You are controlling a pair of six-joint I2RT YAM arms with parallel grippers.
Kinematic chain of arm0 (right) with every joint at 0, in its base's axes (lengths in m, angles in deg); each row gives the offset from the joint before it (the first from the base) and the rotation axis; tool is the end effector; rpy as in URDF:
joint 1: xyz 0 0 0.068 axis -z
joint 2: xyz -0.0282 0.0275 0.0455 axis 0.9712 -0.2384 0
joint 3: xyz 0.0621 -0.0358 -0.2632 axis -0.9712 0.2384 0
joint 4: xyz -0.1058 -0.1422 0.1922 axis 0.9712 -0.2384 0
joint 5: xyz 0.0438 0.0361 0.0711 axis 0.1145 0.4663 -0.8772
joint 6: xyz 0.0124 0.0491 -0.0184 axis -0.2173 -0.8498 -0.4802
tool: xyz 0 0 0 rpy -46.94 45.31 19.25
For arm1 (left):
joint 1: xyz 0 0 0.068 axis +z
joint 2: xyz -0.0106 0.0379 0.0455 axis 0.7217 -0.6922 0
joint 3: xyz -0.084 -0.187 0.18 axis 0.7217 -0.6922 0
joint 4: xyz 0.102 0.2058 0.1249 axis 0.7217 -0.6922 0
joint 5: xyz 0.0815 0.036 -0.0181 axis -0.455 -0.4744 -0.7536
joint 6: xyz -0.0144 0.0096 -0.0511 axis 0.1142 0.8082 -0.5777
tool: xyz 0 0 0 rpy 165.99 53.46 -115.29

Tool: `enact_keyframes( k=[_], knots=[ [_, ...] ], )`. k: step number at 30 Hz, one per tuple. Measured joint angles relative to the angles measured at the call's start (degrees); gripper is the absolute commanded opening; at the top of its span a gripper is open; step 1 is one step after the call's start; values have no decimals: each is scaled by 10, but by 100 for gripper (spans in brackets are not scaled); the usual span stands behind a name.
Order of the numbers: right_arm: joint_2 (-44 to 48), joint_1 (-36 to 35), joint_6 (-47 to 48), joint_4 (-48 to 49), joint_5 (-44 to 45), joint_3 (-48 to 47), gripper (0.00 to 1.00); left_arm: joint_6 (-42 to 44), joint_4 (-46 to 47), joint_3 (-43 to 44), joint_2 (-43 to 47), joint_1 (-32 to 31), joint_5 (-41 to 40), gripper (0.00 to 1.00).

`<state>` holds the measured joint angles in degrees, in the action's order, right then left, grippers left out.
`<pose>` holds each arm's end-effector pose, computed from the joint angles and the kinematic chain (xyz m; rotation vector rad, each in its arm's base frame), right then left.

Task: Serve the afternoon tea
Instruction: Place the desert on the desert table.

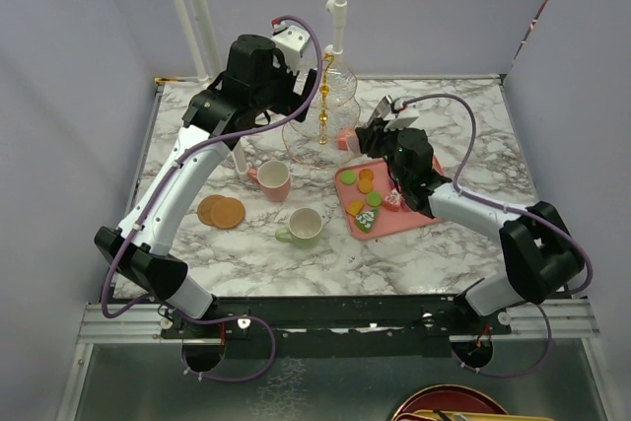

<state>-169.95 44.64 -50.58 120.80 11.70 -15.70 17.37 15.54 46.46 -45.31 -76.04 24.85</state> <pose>0.2875 0.1678 0.2650 -0.0859 1.6678 0.4346 0.2861 -0.1615 0.4614 0.5593 1.9226 -0.2159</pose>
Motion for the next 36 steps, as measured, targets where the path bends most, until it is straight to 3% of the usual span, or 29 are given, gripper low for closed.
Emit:
enact_keyframes(
  k=[23,36],
  knots=[
    [-189,-19,-28,141,19,-61,40,6,-1,0,6,10,-10,99],
    [-203,-21,-50,169,51,-48,61,2,-1,-1,0,10,-9,99]
  ],
)
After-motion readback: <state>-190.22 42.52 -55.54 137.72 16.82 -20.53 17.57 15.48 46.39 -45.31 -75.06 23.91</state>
